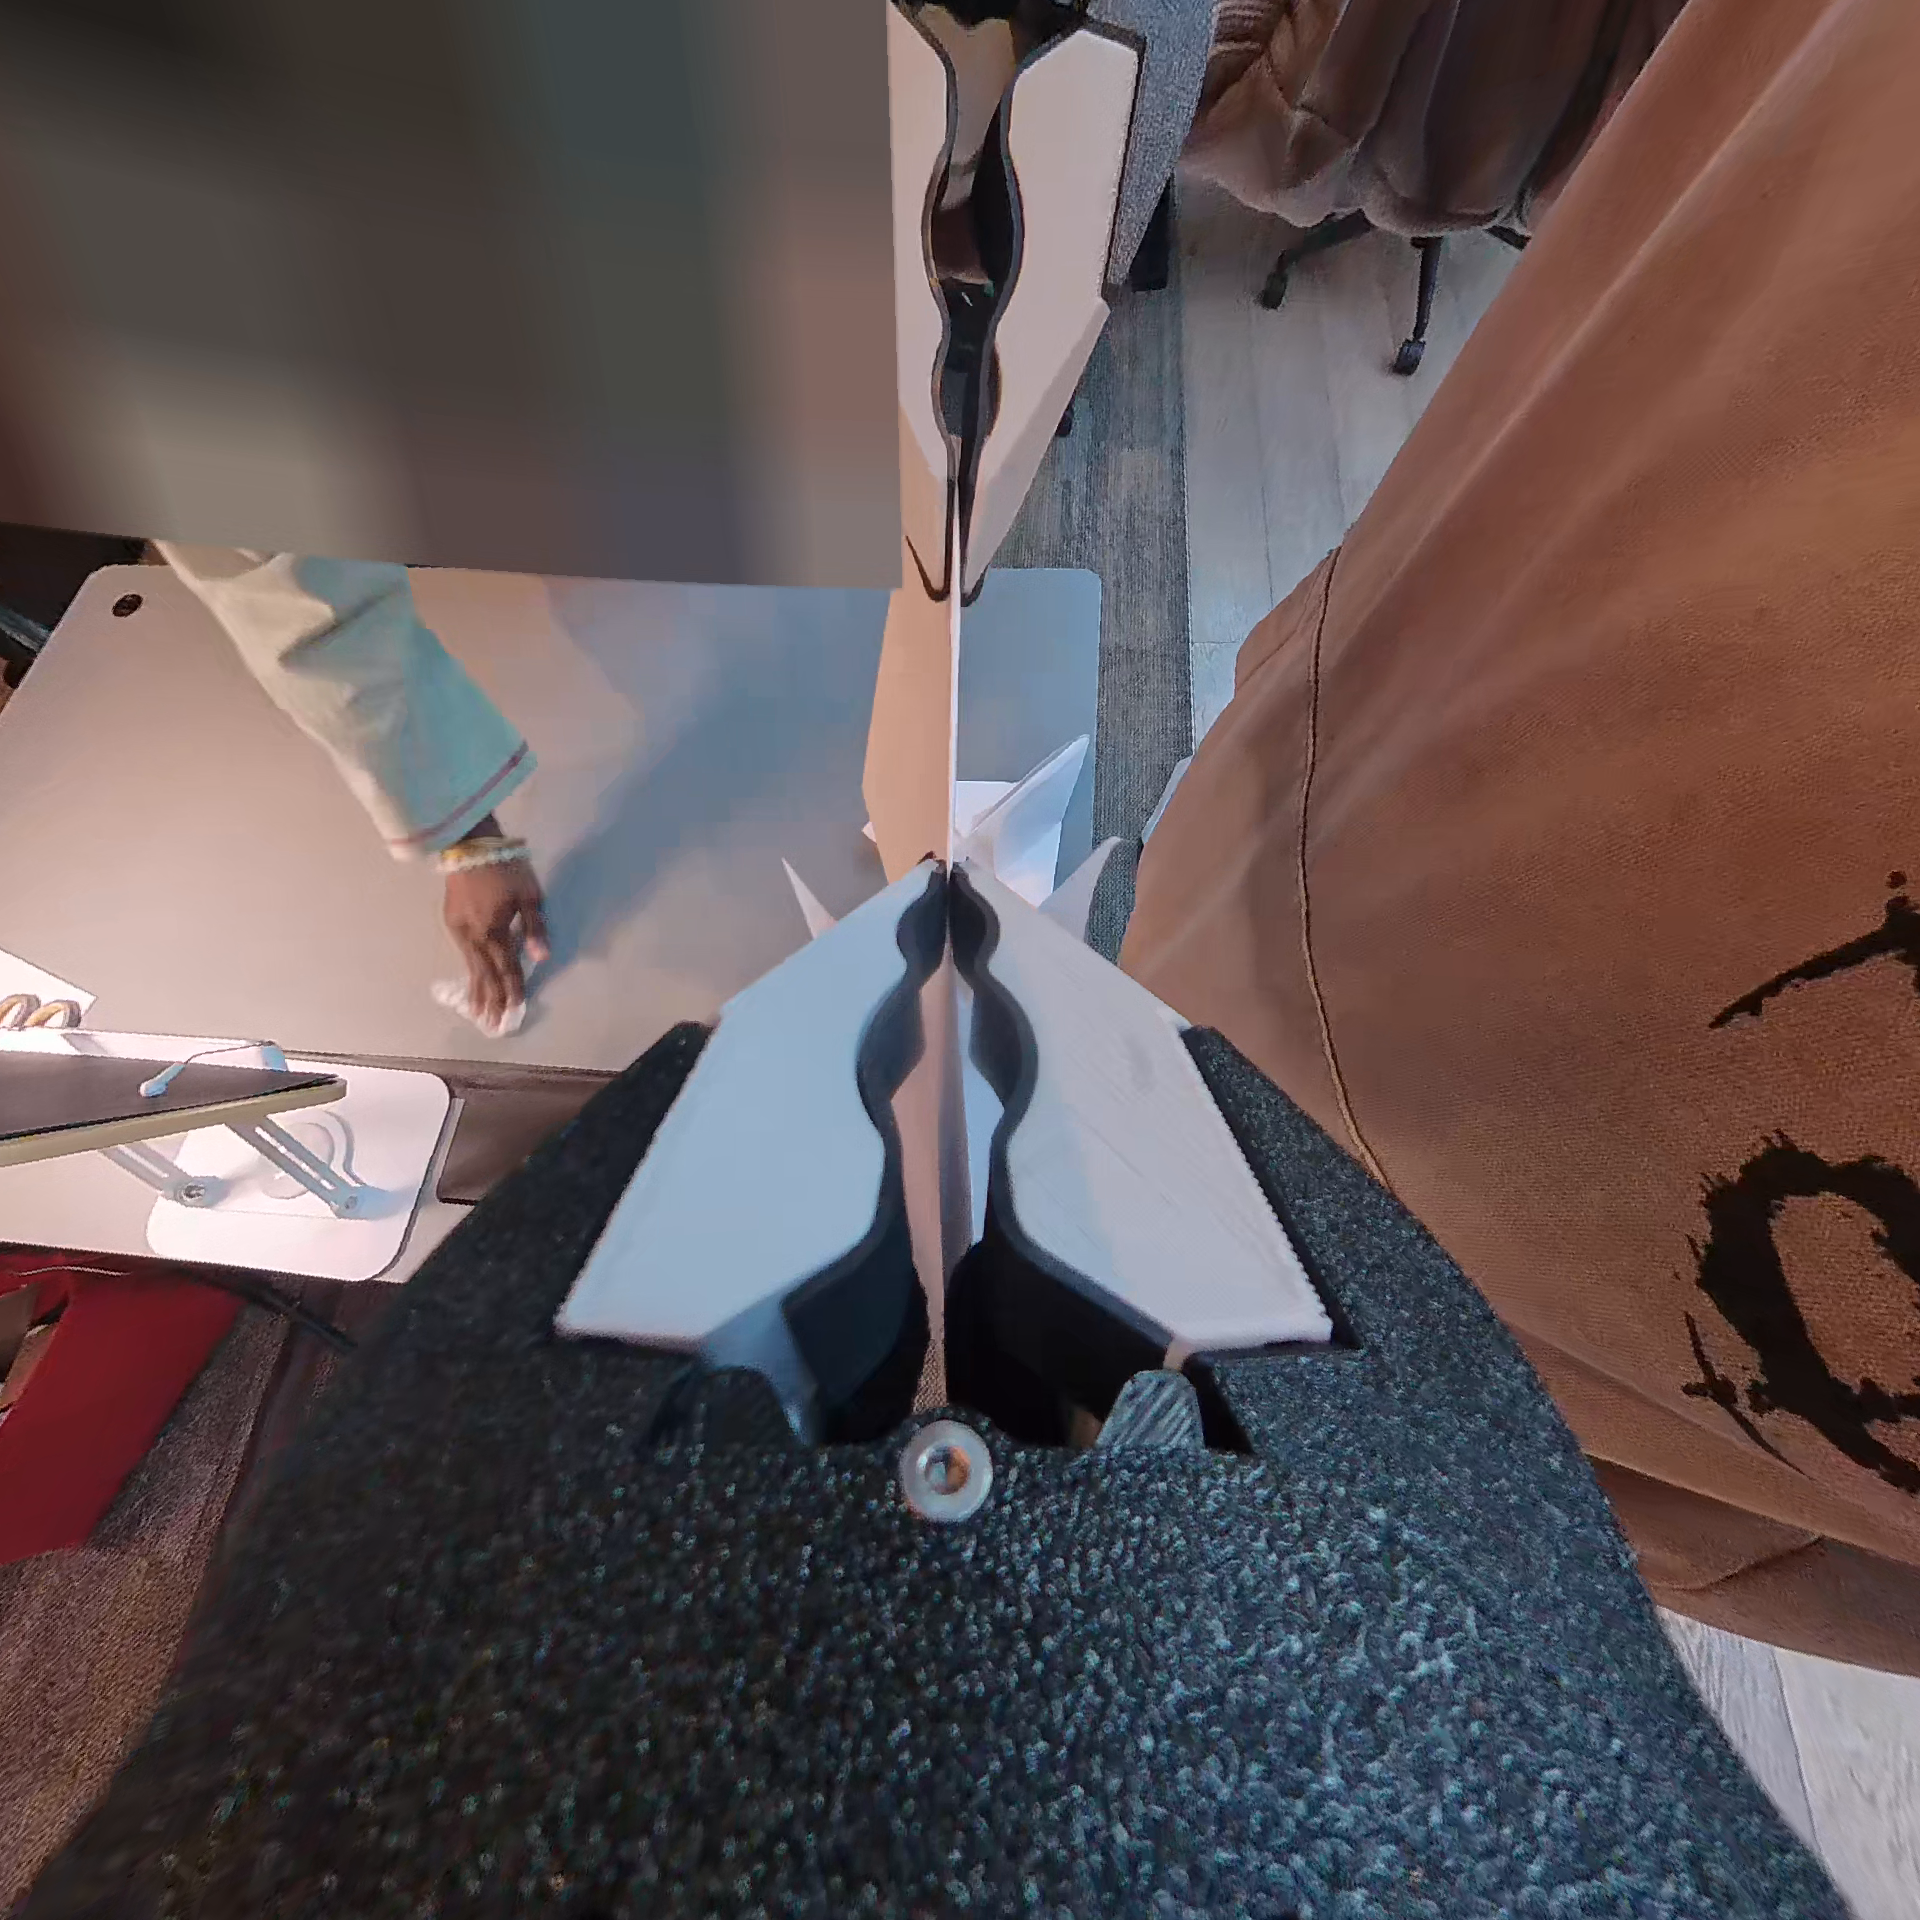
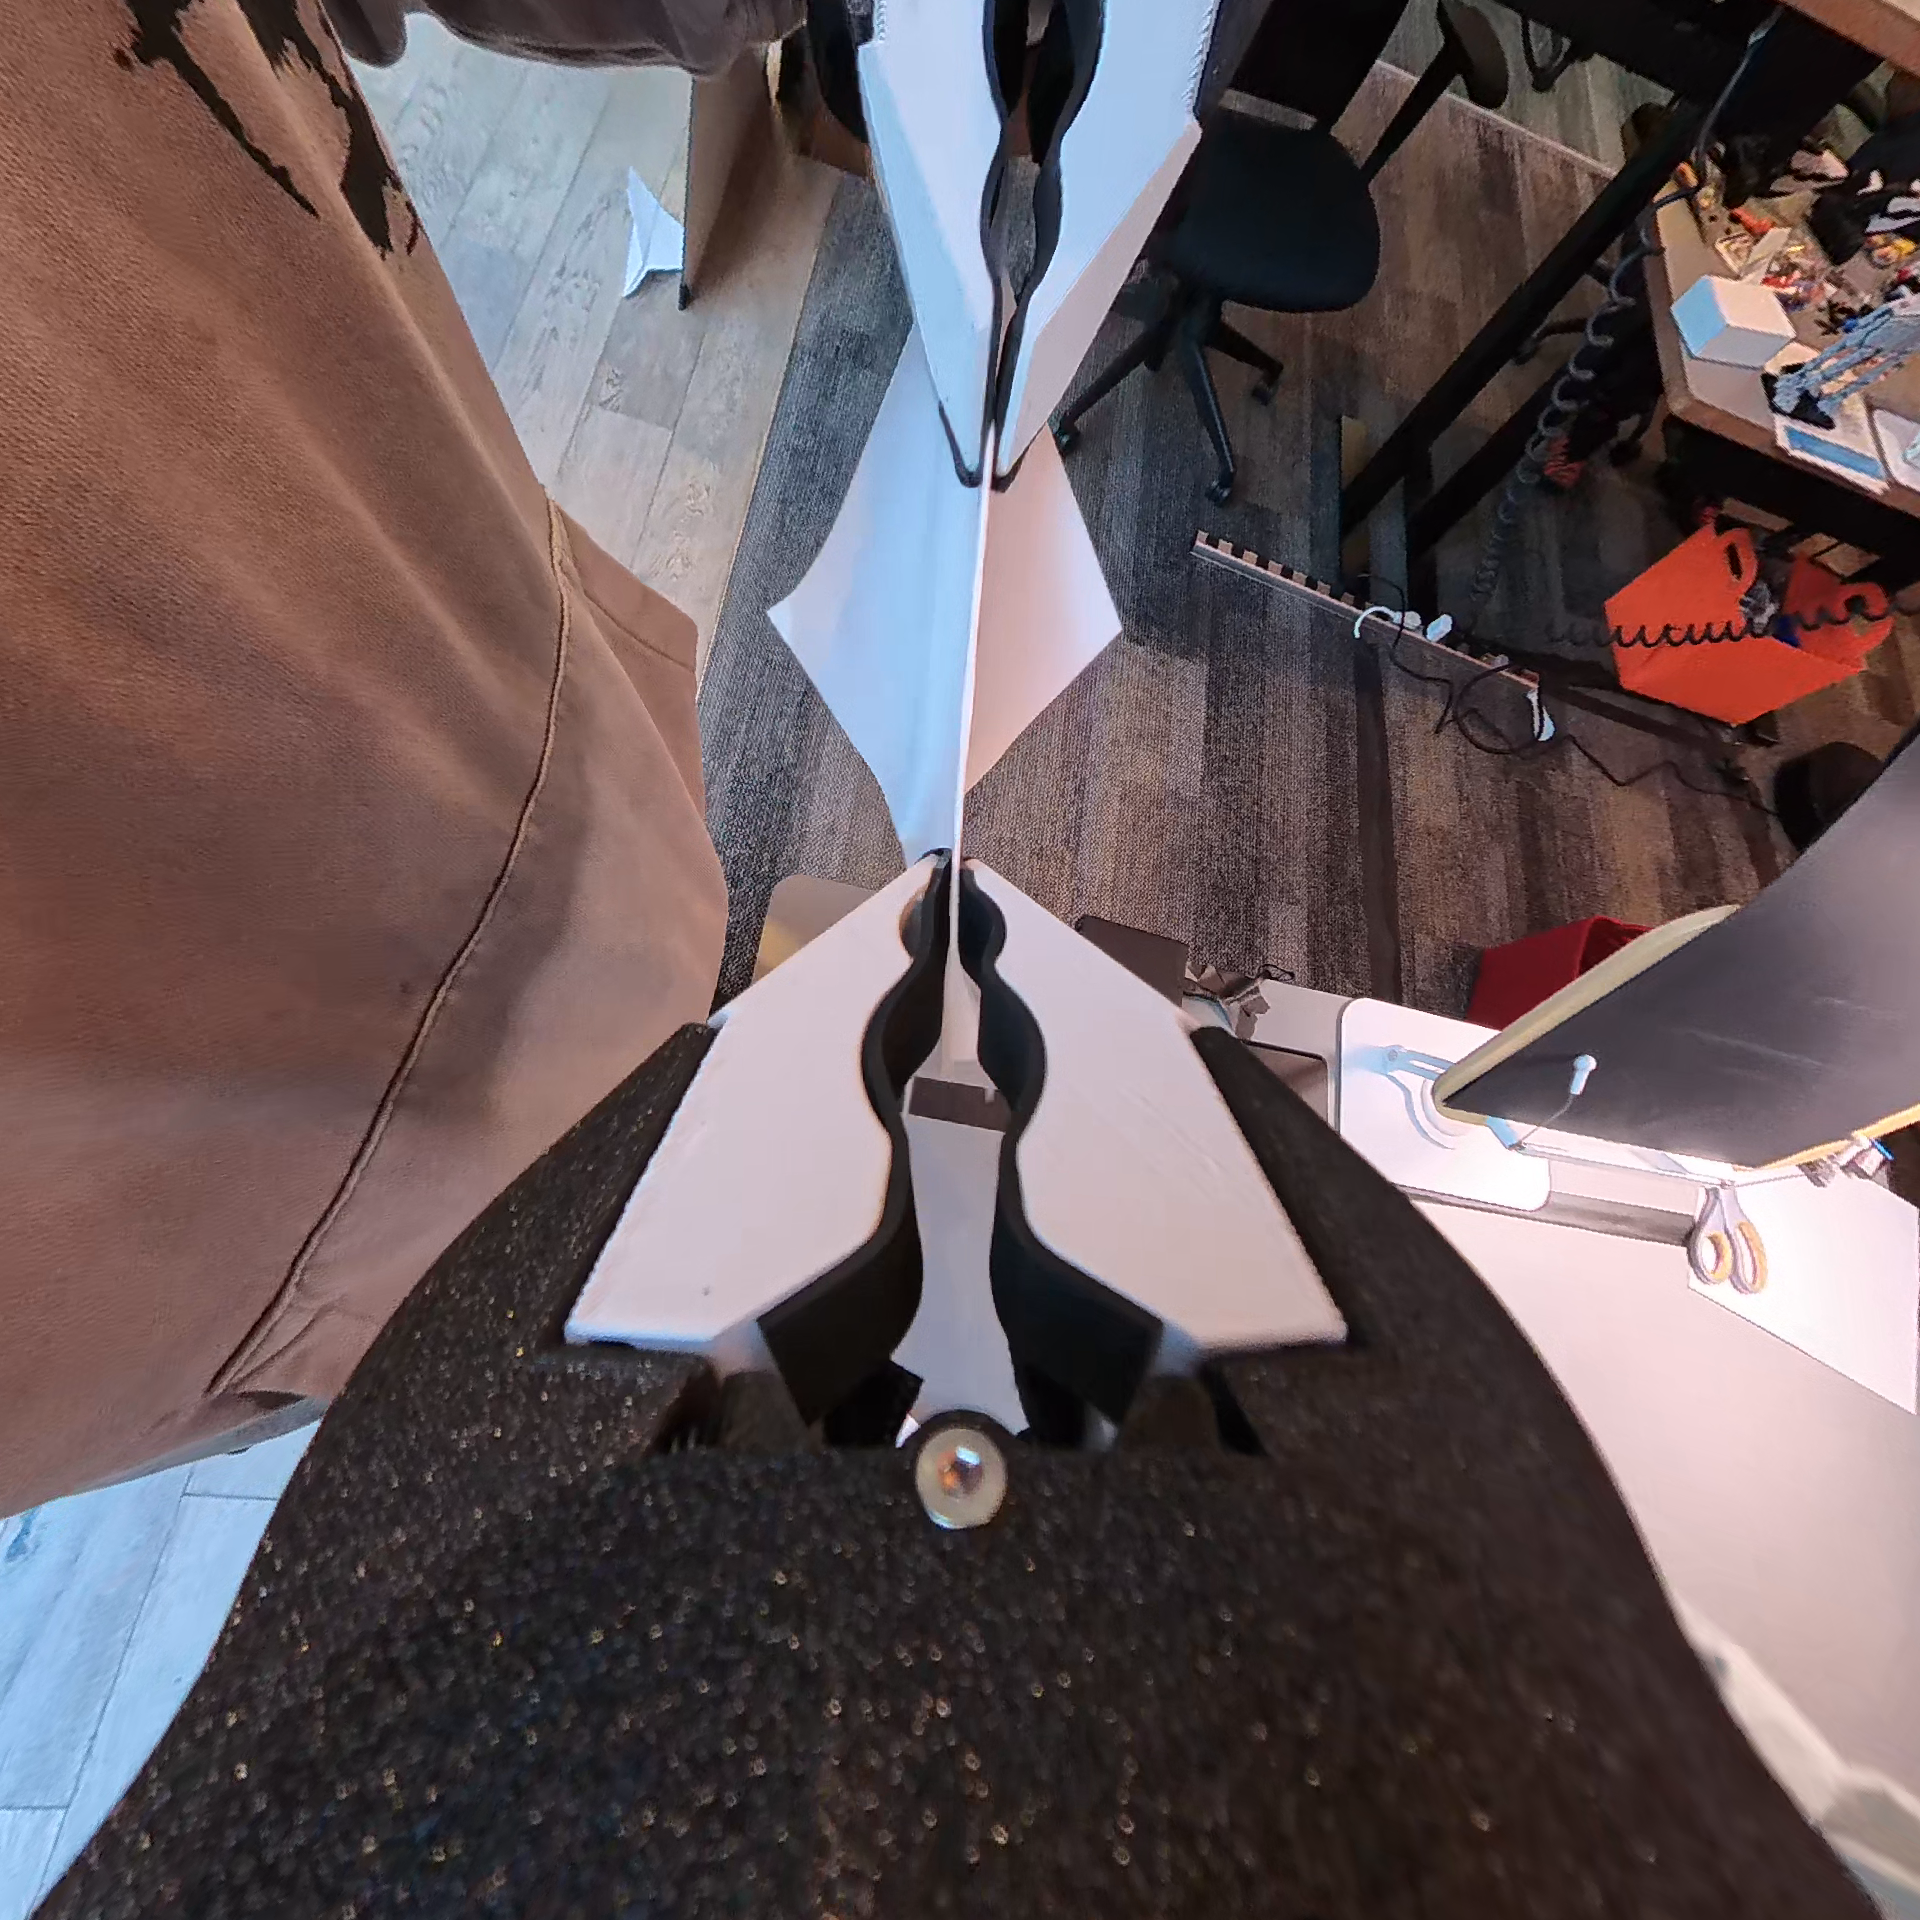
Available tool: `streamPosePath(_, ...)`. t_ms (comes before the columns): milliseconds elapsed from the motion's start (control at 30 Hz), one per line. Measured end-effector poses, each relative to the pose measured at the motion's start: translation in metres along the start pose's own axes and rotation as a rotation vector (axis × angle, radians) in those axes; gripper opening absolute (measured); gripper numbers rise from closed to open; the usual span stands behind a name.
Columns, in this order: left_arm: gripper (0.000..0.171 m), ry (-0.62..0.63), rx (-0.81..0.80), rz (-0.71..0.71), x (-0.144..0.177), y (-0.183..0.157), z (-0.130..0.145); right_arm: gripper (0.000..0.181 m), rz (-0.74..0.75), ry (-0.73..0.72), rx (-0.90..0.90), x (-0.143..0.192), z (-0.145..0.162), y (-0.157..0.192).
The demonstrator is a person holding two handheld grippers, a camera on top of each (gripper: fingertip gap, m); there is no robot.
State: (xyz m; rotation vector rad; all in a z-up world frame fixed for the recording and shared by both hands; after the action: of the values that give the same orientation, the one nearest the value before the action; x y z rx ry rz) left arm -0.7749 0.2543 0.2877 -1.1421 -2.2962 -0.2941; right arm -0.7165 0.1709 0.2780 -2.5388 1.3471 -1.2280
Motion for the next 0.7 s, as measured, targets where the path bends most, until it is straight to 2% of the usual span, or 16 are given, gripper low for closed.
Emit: streamPosePath(700,0.0,-0.137,0.126,0.064,0.023,-0.011,-0.001,0.0,-0.013,-0.118,-0.043,0.04,-0.021,0.001)
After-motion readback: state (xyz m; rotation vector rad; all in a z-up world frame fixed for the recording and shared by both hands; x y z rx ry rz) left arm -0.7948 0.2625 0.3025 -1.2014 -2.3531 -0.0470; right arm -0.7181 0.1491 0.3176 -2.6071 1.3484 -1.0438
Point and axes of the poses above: each gripper's, where its closed fingertips meet, x back along the fingers, z out of its underside, y = z × x across the jaws, the point moved 2 cm from there along x, back along the fingers, and after that the axes turned 9 degrees about x, right-handed, at the moved point
